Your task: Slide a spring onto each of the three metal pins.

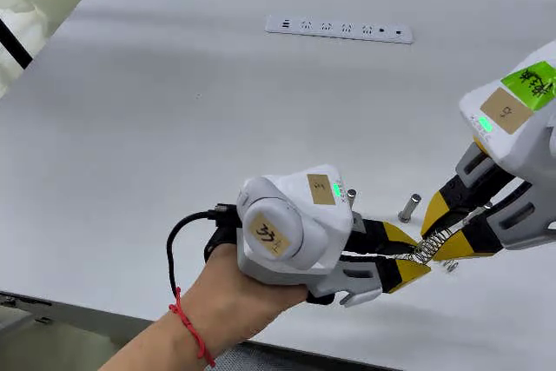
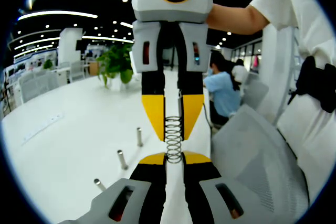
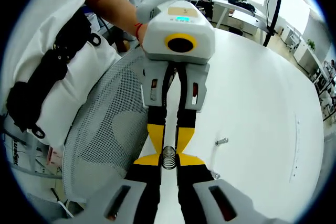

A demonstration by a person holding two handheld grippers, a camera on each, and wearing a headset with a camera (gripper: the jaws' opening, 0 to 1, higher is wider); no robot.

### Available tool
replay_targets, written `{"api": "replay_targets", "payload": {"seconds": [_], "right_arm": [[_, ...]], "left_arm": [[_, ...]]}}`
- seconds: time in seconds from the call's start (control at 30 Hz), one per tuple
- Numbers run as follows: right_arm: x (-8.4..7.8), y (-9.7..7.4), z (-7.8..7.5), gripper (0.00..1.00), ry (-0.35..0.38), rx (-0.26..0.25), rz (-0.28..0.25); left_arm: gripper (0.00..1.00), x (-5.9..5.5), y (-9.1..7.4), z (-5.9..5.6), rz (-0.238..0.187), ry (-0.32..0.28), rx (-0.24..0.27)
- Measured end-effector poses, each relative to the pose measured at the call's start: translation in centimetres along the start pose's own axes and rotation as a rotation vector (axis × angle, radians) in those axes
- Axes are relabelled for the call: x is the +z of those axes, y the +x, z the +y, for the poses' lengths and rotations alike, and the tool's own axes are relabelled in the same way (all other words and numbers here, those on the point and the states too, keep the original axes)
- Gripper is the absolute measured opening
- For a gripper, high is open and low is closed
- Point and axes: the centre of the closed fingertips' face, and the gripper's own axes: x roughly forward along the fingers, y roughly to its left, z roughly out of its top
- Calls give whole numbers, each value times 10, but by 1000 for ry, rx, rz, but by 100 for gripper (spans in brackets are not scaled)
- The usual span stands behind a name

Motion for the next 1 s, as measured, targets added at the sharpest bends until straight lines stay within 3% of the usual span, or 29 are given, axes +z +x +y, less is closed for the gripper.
{"api": "replay_targets", "payload": {"seconds": [0.33, 0.5, 1.0], "right_arm": [[0, -1, -4, 12, 5, -3, 10], [0, -3, -10, 12, 11, -8, 13], [8, -15, -54, 12, 40, -87, 25]], "left_arm": [[13, 1, -3, 5, -17, -6, 22], [18, -6, -13, 13, -12, -9, 56], [40, -33, -46, 36, -3, -19, 169]]}}
